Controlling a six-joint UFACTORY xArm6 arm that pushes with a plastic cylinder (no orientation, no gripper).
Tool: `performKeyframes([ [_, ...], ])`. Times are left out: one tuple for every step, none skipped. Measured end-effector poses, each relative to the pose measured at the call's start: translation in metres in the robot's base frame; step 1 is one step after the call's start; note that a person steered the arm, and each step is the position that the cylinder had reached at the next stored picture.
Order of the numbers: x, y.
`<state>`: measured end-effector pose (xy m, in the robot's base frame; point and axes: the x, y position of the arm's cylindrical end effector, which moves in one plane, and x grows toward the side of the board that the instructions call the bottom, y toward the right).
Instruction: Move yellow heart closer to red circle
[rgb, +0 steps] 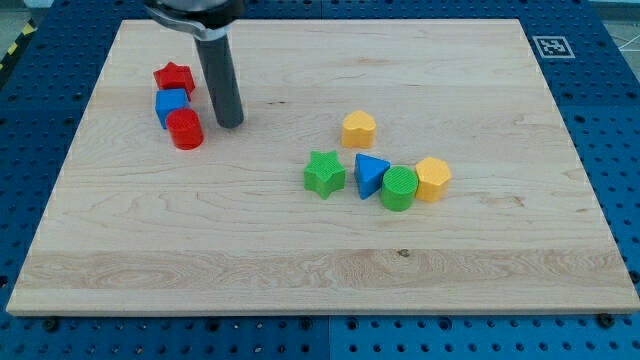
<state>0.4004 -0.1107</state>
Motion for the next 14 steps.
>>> performKeyframes([
  [0.010, -0.013],
  [0.013, -0.037],
  [0.014, -0.048],
  [0.014, -0.024],
  [-0.008, 0.010],
  [-0.012, 0.069],
  [-0.021, 0.136],
  [-0.023, 0.196],
  [-0.005, 0.227],
  [0.002, 0.196],
  [0.006, 0.153],
  [0.009, 0.129],
  [0.010, 0.146],
  [0.028, 0.153],
])
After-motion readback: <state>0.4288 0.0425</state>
